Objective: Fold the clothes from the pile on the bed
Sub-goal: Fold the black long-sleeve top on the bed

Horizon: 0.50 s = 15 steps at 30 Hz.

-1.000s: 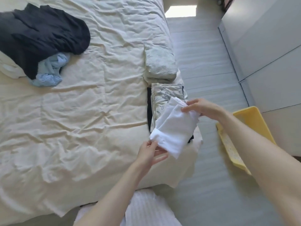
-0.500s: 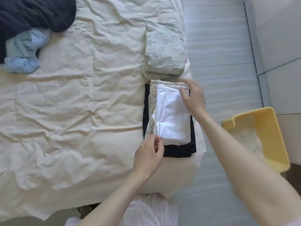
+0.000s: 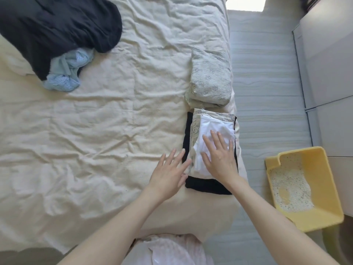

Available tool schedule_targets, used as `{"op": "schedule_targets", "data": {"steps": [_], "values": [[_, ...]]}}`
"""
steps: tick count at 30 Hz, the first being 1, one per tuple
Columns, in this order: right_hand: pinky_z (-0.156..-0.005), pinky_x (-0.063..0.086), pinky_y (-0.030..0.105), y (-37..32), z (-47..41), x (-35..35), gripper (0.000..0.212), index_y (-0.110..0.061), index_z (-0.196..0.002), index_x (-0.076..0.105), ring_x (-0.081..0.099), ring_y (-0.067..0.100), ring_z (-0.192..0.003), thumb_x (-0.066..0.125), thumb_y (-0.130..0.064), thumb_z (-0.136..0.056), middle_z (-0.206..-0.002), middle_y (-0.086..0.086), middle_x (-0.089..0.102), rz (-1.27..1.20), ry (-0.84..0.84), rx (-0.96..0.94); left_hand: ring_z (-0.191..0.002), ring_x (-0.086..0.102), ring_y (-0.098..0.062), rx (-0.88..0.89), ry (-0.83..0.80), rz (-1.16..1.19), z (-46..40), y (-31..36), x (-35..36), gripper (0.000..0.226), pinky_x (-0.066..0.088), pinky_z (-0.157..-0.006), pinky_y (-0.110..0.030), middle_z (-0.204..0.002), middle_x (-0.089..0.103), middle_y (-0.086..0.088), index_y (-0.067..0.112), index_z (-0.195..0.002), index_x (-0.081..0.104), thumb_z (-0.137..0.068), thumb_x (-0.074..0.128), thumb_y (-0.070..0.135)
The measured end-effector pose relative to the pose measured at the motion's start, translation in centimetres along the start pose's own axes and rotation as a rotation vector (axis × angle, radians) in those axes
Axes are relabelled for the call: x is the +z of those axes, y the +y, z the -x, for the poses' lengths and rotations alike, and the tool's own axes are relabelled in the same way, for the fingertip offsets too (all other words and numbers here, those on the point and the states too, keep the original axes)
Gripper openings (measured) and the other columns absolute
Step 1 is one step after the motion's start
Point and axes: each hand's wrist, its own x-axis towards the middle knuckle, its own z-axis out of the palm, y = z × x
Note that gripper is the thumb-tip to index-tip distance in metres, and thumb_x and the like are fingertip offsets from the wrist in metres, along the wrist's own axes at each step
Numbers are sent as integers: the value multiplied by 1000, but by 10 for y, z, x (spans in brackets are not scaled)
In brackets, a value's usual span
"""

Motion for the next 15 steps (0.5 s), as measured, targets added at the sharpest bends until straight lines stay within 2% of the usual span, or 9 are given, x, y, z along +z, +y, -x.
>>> {"op": "schedule_targets", "data": {"steps": [5,10,15], "values": [[-116,4,48,-83,-25,-3,54,-19,-147,32,13,25,-146,49,-30,-96,-156,8,21,12,-59,-149,-146,-9,-24,-264,88,96,54,-77,-16,54,-1,-116,-41,-159,-7,-2,29,-151,9,-101,28,39],[-118,1,43,-186,-81,6,56,-22,-150,18,8,21,-147,36,-39,-100,-158,4,15,59,-127,-303,-146,-4,-26,-507,171,215,102,-189,-22,57,7,-116,-44,-159,0,-5,26,-150,16,-99,39,36],[-118,8,39,-286,-172,23,55,-21,-149,21,13,19,-146,38,-38,-99,-156,3,23,100,-127,-417,-146,-5,-26,-669,162,241,104,-325,-18,64,7,-115,-46,-159,-5,-4,28,-151,9,-97,42,38]]}}
